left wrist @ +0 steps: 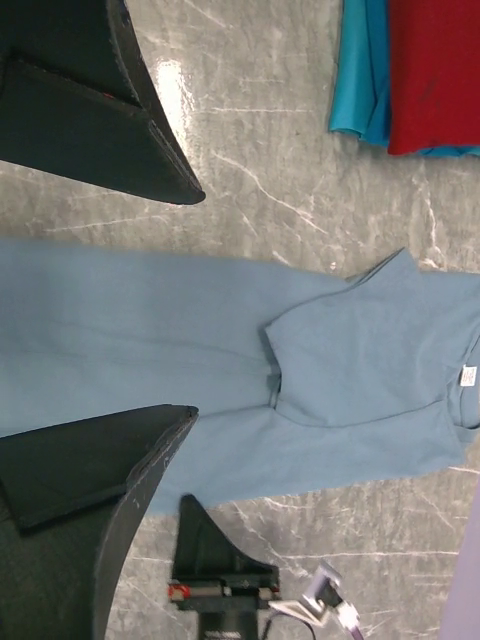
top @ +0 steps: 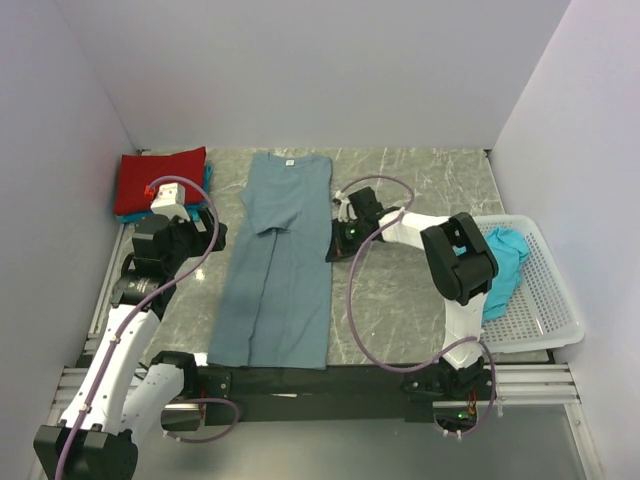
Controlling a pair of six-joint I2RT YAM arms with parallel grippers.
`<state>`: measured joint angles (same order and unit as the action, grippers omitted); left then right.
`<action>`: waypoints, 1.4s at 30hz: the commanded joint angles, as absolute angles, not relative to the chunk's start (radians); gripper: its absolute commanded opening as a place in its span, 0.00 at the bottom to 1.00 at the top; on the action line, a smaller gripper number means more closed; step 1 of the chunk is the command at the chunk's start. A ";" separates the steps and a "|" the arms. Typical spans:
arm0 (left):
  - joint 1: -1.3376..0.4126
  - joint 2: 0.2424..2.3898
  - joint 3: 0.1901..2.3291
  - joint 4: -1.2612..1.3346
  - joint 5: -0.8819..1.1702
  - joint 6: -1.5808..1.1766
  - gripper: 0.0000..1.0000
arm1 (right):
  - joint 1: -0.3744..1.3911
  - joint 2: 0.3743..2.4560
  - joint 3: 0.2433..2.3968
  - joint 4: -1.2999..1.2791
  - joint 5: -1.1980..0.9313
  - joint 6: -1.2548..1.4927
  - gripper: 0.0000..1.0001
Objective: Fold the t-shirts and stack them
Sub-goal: Fold the tshirt
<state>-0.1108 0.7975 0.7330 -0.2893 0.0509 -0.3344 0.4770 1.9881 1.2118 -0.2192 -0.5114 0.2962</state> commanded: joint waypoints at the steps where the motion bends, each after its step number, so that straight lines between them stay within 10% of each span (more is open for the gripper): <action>1: -0.112 0.792 0.753 -0.239 0.090 -0.316 0.87 | 0.347 1.974 1.213 -0.362 -0.411 0.180 0.00; 9: -0.115 0.831 0.745 -0.206 0.294 -0.290 0.87 | 0.178 2.052 1.474 -0.761 -0.416 -0.088 0.04; 15: -0.123 0.906 0.744 -0.175 0.353 -0.313 0.88 | 0.114 2.106 1.623 -1.029 -0.503 -0.357 0.38; 28: -0.115 1.751 1.169 -0.158 0.353 -0.594 0.70 | 0.314 1.534 1.436 -0.681 -0.361 -0.374 0.44; 34: -0.104 2.012 1.347 -0.100 0.455 -0.670 0.59 | 0.190 1.405 1.316 -0.603 -0.752 -0.302 0.82; 42: -0.106 2.128 1.358 0.021 0.448 -0.865 0.57 | 0.121 1.330 1.210 -0.575 -0.885 -0.340 0.85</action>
